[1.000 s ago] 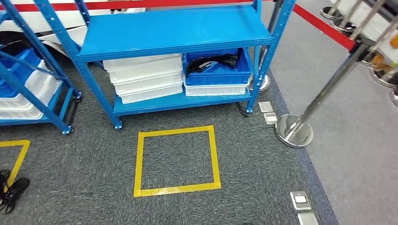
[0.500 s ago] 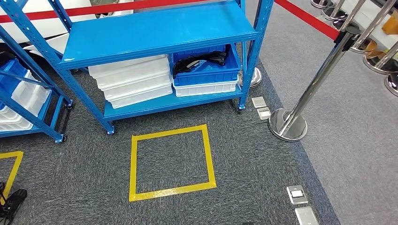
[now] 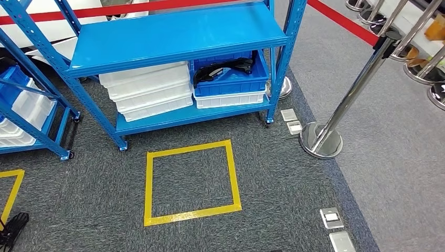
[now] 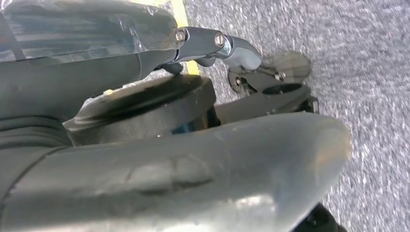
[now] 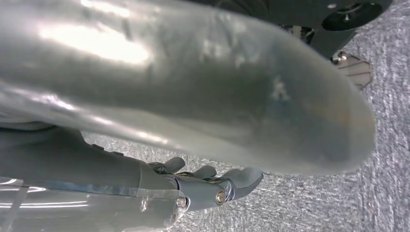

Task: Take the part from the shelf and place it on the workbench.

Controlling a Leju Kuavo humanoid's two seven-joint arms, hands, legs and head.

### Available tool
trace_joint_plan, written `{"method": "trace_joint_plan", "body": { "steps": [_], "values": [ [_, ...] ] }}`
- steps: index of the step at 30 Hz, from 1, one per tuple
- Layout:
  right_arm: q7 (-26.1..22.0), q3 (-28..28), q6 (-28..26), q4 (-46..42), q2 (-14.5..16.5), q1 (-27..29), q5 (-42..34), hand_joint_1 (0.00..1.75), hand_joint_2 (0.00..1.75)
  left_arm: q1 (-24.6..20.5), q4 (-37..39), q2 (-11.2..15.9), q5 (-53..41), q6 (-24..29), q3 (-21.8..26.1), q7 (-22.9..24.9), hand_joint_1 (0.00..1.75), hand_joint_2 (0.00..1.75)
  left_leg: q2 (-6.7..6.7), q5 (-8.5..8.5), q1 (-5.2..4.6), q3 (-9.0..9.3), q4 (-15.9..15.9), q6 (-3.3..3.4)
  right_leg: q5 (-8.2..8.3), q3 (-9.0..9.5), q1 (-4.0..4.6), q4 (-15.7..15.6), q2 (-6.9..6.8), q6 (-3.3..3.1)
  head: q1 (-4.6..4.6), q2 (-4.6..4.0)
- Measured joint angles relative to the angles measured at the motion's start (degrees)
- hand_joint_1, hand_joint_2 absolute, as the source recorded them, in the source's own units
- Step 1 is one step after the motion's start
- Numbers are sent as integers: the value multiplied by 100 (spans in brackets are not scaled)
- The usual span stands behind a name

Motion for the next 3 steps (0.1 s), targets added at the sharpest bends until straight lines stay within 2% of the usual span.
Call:
{"method": "trace_joint_plan", "body": {
  "steps": [1,3],
  "values": [
    [20,0,19,0,1,0,39,0,0,0,0,-1,-9,74,0,38,0,175,0,-1,-5,0,1,1,0,0,-2,0,0,1,0,0],
    [28,0,35,0,1,1,96,0,0,0,0,0,-22,171,0,105,0,175,0,-3,-11,0,3,3,1,1,-6,0,0,1,0,0]
  ]
}}
